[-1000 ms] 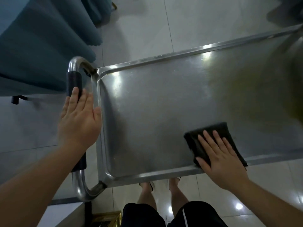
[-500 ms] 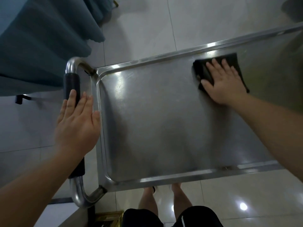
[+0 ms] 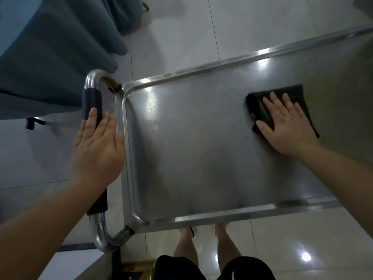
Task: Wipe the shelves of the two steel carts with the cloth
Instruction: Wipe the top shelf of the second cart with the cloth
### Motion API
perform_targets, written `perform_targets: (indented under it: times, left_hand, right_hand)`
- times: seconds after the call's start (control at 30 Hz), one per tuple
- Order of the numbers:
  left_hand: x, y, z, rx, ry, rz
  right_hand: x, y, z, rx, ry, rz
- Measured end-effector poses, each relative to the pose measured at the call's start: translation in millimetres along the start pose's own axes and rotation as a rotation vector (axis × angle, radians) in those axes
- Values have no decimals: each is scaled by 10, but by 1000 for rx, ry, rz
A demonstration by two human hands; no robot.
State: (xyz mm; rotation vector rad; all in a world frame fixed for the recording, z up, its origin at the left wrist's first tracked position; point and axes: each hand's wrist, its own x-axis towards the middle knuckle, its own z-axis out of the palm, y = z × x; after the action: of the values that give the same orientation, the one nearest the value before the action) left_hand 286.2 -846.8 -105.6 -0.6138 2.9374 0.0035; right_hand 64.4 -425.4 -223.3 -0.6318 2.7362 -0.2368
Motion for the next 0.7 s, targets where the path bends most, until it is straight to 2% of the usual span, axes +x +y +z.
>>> perform_targets:
  times: [0.17,0.3,0.37,0.5,0.7]
  left_hand:
    - [2,-6,-5,-25,10,2]
    - [17,-29,23,-10,16,9]
    - [22,-29,35,-2,26,8]
    - [19,-35,44,-7,41,14]
    - [29,-47,60,-12,65,19]
  right_hand:
    - [-1345,115,407,-40,8,5]
    - [-1750,-235,684,-121,25,47]
    - [-1734,-680,819,-89,47,36]
    - [-1688,-1869,1161,19,53,-180]
    - [-1641,-3420,1470,141,-55,-404]
